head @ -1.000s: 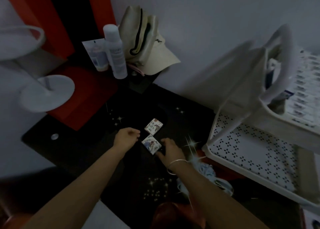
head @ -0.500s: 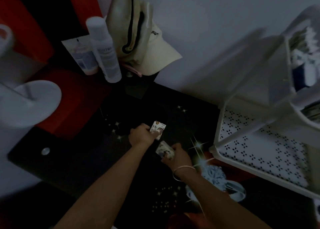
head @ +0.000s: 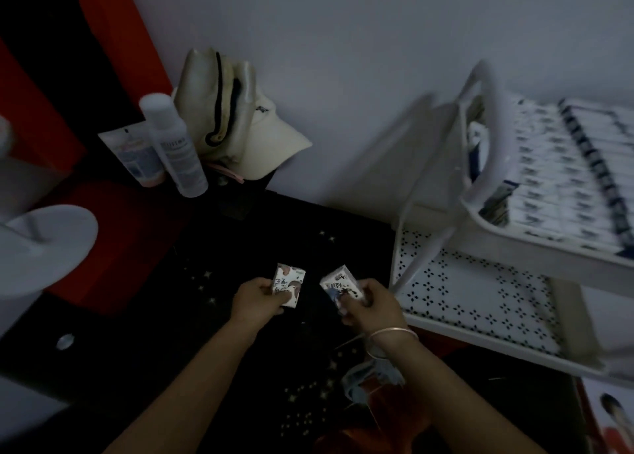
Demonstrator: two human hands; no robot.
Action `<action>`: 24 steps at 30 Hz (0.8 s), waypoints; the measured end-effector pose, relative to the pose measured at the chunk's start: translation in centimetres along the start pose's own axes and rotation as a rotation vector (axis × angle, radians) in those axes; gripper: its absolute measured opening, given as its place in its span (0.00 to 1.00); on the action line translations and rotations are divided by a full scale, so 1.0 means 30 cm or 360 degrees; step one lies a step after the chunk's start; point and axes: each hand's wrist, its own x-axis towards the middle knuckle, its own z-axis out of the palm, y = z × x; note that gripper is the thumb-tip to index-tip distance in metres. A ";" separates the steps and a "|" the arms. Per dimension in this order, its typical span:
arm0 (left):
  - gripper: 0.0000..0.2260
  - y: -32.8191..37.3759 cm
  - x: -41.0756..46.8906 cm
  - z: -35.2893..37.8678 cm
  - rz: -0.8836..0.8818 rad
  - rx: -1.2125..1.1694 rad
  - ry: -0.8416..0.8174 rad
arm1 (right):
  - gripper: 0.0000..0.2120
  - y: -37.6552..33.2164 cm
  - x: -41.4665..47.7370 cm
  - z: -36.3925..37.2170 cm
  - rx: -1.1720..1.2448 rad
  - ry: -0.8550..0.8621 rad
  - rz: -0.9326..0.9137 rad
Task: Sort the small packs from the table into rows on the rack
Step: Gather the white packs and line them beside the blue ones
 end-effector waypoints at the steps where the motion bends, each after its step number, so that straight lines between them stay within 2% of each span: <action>1: 0.07 0.031 -0.038 0.002 0.0038 -0.0089 -0.0025 | 0.06 -0.041 -0.017 -0.006 0.0175 -0.0027 -0.0018; 3: 0.06 0.120 -0.150 0.019 0.0156 -0.0239 -0.0067 | 0.05 -0.133 -0.084 -0.034 0.0433 -0.0071 -0.0133; 6: 0.06 0.241 -0.276 0.038 0.0289 -0.0441 -0.0172 | 0.02 -0.236 -0.154 -0.053 0.0375 -0.0039 -0.0370; 10: 0.08 0.392 -0.425 0.054 0.0475 -0.0678 -0.0309 | 0.06 -0.367 -0.239 -0.145 0.0090 0.0224 -0.0831; 15: 0.08 0.564 -0.572 0.105 0.0648 -0.0790 -0.0625 | 0.04 -0.536 -0.324 -0.299 0.0046 0.0669 -0.1189; 19: 0.10 0.684 -0.684 0.218 0.0842 -0.0918 -0.0863 | 0.12 -0.599 -0.371 -0.424 0.0357 0.0665 -0.1132; 22: 0.12 0.763 -0.755 0.317 0.1006 -0.0949 -0.0861 | 0.11 -0.624 -0.401 -0.505 0.0631 0.0610 -0.0938; 24: 0.11 0.809 -0.791 0.380 0.1000 -0.0887 -0.0802 | 0.15 -0.638 -0.408 -0.558 0.0861 0.0533 -0.0764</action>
